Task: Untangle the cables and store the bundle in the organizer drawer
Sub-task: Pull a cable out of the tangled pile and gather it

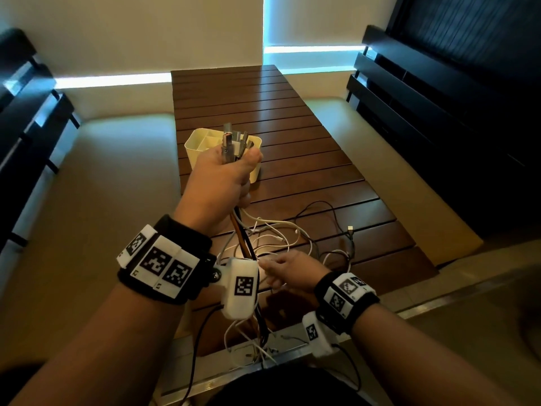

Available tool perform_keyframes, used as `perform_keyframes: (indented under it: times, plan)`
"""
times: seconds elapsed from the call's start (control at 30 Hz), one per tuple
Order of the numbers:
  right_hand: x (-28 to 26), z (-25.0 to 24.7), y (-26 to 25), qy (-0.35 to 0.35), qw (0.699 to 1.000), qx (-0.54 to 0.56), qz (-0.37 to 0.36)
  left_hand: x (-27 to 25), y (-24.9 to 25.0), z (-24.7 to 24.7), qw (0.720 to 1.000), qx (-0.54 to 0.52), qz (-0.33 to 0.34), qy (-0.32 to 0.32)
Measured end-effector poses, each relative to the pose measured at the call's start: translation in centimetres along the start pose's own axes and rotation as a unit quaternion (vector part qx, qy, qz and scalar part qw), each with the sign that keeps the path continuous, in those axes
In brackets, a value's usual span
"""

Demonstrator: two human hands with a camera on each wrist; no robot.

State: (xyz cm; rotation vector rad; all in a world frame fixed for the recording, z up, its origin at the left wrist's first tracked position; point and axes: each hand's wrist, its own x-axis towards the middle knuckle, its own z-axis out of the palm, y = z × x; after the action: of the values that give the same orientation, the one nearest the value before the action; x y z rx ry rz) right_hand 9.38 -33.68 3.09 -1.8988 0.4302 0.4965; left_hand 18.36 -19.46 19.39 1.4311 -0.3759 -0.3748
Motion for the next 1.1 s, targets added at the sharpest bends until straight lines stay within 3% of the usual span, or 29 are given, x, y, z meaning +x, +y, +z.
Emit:
perform_keyframes:
  times: [0.2, 0.37, 0.57, 0.8, 0.97, 1.1]
  plan:
    - [2.2, 2.5, -1.6, 0.018, 0.987, 0.156, -0.018, -0.4, 0.1, 0.3, 1.000, -0.004, -0.003, 0.004]
    - [1.6, 1.6, -2.1, 0.018, 0.966, 0.246, -0.078, -0.9, 0.1, -0.7, 1.000, -0.009, -0.008, 0.010]
    - [0.5, 0.7, -2.6, -0.005, 0.988, 0.118, -0.096, -1.4, 0.4, -0.6, 1.000, -0.005, -0.007, 0.007]
    - [-1.2, -0.3, -0.9, -0.073, 0.994, 0.002, -0.077, -1.5, 0.6, -1.1, 1.000, -0.004, 0.001, 0.018]
    - [-2.3, -1.8, 0.5, -0.146, 0.988, -0.035, -0.048, -1.3, 0.7, -1.2, 1.000, -0.007, 0.006, 0.028]
    - [-2.4, -2.0, 0.8, -0.140, 0.989, -0.021, -0.036, -1.2, 0.9, -0.7, 1.000, -0.011, 0.007, 0.020]
